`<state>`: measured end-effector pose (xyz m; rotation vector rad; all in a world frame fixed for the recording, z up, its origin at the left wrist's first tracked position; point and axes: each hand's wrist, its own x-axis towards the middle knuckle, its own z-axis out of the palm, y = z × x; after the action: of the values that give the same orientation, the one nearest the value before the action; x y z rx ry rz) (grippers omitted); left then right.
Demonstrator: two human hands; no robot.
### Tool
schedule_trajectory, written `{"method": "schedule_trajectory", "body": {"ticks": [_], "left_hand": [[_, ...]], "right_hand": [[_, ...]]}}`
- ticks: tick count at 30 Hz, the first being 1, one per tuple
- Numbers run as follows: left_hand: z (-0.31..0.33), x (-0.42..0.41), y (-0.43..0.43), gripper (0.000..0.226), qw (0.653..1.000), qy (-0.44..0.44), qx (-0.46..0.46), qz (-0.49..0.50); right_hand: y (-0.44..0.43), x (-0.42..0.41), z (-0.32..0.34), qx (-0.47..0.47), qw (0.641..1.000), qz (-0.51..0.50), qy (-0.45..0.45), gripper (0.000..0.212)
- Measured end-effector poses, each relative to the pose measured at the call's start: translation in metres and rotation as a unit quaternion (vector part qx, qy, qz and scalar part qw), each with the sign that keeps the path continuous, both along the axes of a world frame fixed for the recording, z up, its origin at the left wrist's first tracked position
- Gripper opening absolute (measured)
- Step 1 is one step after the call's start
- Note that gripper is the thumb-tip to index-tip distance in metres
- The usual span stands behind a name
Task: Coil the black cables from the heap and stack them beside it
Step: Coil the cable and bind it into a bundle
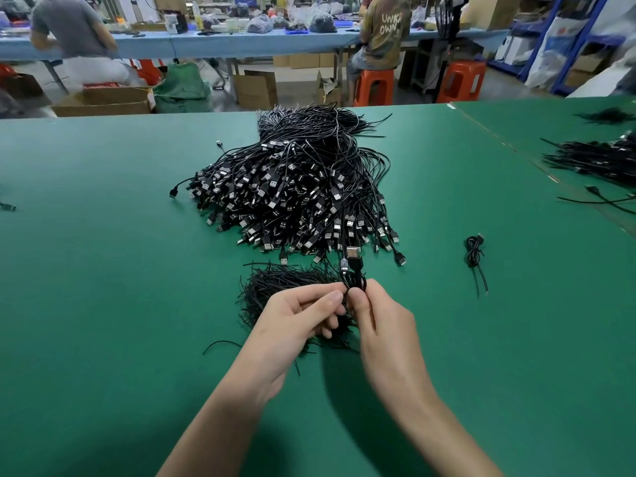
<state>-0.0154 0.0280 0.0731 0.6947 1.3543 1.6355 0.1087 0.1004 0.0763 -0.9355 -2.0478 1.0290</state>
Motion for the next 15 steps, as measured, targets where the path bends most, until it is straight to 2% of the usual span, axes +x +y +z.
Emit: {"method": "schedule_trajectory", "body": {"ticks": [3,9,15], "left_hand": [[-0.002,0.001,-0.004,0.028,1.0,-0.03,-0.005,-0.005],[-0.006,0.001,-0.007,0.027,0.999,-0.044,0.007,-0.018],[-0.009,-0.001,-0.009,0.03,0.997,-0.058,0.014,-0.054]], "right_hand": [[0.003,0.004,0.0,-0.007,1.0,0.012,-0.013,0.036],[0.01,0.01,0.004,-0.046,0.997,0.061,-0.006,0.037],[0.007,0.009,0.005,-0.087,0.994,0.059,-0.008,0.038]]}}
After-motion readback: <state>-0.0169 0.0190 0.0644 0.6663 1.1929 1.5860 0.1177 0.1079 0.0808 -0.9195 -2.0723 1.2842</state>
